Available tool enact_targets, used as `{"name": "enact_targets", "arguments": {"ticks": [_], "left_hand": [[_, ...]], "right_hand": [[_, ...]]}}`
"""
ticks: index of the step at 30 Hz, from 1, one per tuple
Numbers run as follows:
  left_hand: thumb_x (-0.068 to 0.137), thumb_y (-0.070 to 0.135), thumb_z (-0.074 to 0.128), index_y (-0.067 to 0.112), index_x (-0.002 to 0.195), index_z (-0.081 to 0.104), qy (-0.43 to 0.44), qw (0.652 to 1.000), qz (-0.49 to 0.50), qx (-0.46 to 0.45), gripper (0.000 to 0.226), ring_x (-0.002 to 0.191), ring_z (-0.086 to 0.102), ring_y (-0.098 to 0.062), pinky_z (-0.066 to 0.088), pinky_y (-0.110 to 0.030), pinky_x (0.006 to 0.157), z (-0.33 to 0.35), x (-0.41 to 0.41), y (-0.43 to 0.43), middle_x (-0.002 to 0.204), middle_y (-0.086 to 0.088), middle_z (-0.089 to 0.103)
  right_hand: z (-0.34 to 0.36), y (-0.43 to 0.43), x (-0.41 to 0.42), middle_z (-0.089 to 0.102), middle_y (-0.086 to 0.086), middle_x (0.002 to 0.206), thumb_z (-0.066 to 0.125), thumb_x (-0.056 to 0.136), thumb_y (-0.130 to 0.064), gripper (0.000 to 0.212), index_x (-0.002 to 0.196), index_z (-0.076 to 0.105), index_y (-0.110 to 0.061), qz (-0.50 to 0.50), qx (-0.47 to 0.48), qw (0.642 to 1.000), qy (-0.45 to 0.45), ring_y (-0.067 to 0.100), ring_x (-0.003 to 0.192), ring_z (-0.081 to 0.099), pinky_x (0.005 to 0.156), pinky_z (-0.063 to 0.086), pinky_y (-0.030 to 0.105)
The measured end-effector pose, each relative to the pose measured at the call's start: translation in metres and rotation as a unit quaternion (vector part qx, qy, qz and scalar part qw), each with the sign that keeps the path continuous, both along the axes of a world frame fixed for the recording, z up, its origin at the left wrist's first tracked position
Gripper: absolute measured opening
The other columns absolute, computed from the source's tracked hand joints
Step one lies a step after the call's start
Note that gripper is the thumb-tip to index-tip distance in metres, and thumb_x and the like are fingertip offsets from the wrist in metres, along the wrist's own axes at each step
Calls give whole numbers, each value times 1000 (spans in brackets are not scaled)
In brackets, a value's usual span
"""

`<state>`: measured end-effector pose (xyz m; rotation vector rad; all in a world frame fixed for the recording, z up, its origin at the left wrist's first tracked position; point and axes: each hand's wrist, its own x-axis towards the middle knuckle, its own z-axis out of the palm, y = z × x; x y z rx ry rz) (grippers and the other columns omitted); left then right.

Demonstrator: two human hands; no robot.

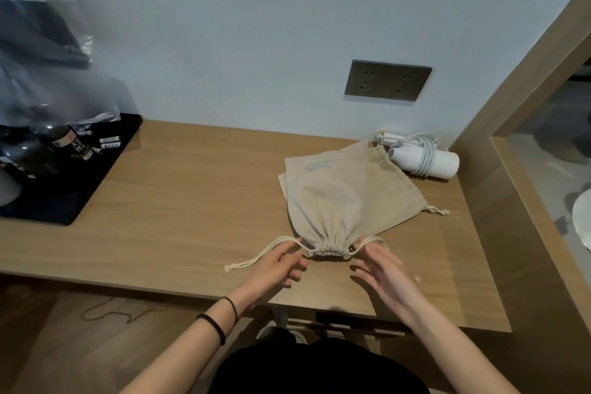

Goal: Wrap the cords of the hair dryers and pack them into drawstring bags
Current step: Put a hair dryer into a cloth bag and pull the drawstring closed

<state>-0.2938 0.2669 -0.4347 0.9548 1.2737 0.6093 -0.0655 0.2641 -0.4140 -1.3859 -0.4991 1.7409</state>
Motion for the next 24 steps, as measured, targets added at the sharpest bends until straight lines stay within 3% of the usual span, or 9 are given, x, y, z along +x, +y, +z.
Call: {"name": "enact_targets", "arguments": {"ticks": [5,10,13,15,18,22,24], "left_hand": [[97,19,51,27,121,50,-27,998,40,48,26,71,59,-8,49,-16,60,34,-3,15,89,0,67],[92,23,59,11,123,59,-1,998,9,66,33,68,57,-4,46,-15,60,49,5,29,85,3,65],[89,28,64,10,114,64,48,994,17,95,31,62,53,0,41,-10,53,54,11,32,82,6,62],[89,29,63,11,106,68,64,991,3,121,25,59,49,3,37,-8,51,57,14,34,81,8,61],[90,26,62,11,103,70,91,982,-23,167,22,67,52,5,39,-6,57,66,15,38,85,9,64],[89,20,63,4,101,72,97,970,-55,214,22,63,54,11,41,-7,61,77,13,49,88,2,67],[89,20,64,5,97,73,97,966,-85,225,19,61,54,11,40,-7,60,82,15,54,86,4,67]], "right_hand": [[22,15,-17,70,4,106,53,94,-12,21,106,67,-6,-8,75,995,-62,12,100,63,88,48,24],[27,29,-36,64,6,86,47,98,-11,20,97,66,-6,-14,134,988,-73,11,78,61,75,50,21],[25,35,-41,57,0,72,48,98,-12,20,93,67,-6,27,192,972,-130,4,59,50,62,42,19],[23,38,-42,60,-5,73,50,97,-13,23,84,69,-8,97,244,938,-226,-2,58,51,59,40,14],[18,40,-45,58,-3,66,53,96,-15,25,77,70,-14,220,304,863,-338,3,62,50,63,40,22],[14,41,-48,59,12,74,51,94,-9,27,71,60,4,314,343,785,-410,20,72,51,69,39,34],[15,39,-50,59,0,74,50,93,-11,31,66,56,1,347,335,773,-412,13,70,51,67,37,32]]}}
